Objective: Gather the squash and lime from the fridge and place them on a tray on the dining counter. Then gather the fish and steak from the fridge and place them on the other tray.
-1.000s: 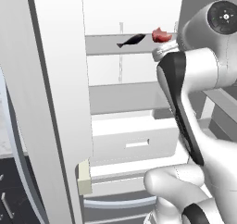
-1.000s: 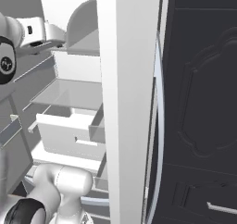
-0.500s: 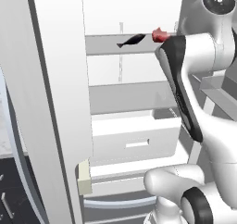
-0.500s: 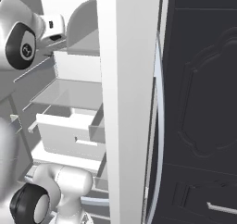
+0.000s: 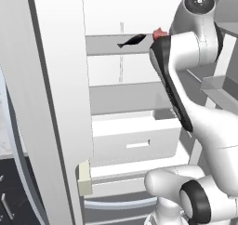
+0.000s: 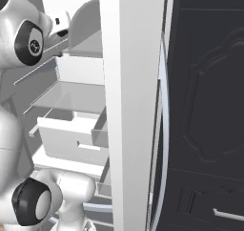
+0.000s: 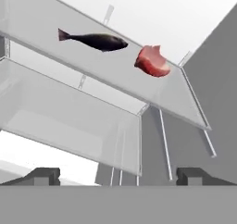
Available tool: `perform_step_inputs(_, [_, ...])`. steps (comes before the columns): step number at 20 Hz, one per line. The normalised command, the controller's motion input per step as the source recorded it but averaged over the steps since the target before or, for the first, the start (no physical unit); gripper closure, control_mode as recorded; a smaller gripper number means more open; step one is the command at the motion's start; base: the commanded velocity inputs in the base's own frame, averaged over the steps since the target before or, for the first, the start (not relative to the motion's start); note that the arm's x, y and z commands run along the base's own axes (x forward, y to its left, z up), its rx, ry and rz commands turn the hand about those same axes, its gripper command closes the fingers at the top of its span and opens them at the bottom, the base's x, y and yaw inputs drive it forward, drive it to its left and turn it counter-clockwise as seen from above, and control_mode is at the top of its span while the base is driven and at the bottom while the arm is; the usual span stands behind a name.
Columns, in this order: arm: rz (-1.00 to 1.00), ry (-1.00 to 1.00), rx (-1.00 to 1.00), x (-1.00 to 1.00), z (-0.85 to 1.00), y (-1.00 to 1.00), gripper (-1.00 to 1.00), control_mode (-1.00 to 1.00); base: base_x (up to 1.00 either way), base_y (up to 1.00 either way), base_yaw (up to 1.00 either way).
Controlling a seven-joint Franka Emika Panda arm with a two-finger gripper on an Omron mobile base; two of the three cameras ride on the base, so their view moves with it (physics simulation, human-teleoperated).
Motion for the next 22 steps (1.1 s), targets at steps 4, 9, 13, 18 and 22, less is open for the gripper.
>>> perform_step_inputs(4, [0.00,0.00,-0.08,0.41,0.00,-0.15,-1.00,-1.00,0.00,0.00,0.00])
perform_step_inputs(9, [0.00,0.00,-0.07,0.43,-0.02,-0.18,-1.00,-1.00,0.00,0.00,0.00])
perform_step_inputs(13, [0.00,0.00,-0.04,0.47,-0.12,-0.18,-1.00,-1.00,0.00,0.00,0.00])
perform_step_inputs(18, [0.00,0.02,-0.01,0.53,-0.10,-0.07,-1.00,-1.00,0.00,0.00,0.00])
perform_step_inputs(22, [0.00,0.02,0.00,0.46,-0.08,-0.07,-1.00,-1.00,0.00,0.00,0.00])
